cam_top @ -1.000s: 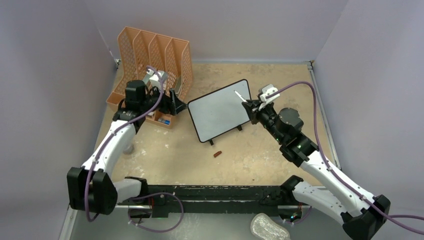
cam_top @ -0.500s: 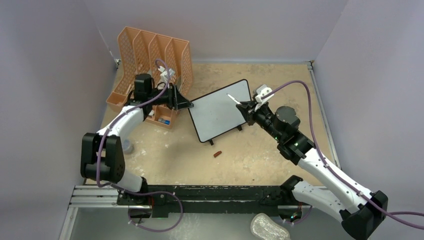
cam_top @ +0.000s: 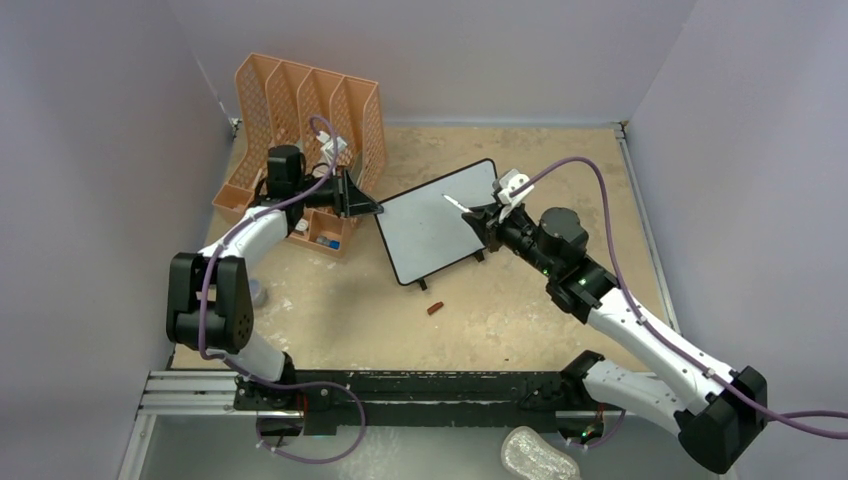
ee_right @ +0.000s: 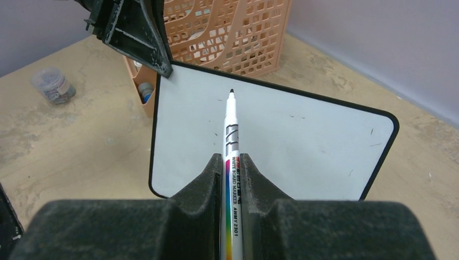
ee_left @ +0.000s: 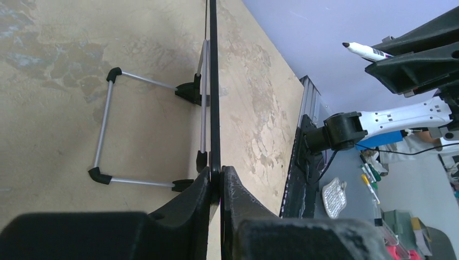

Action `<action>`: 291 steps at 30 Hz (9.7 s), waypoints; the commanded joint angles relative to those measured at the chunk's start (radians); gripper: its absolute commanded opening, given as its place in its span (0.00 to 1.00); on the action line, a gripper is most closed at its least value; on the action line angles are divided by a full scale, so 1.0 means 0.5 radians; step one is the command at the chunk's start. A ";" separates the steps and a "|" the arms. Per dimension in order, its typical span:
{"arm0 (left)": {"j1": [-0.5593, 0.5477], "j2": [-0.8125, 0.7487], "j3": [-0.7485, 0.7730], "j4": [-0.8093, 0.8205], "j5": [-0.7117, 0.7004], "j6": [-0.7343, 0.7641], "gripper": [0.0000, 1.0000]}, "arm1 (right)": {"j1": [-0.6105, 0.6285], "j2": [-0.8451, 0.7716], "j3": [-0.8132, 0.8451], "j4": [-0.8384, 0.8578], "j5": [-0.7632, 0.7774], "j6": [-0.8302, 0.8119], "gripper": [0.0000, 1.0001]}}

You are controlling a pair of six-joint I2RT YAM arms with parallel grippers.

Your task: Write a sentence on the whiteboard

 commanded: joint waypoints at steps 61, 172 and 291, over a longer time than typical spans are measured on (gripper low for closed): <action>0.133 -0.393 -0.338 -0.102 -0.032 0.322 0.00 | 0.814 0.684 0.422 0.007 0.784 0.084 0.00; 0.127 -0.397 -0.348 -0.025 0.065 0.264 0.00 | 0.911 1.063 0.646 0.004 0.904 0.079 0.00; 0.114 -0.365 -0.335 -0.068 0.053 0.295 0.00 | 0.895 1.012 0.624 -0.064 1.178 0.152 0.00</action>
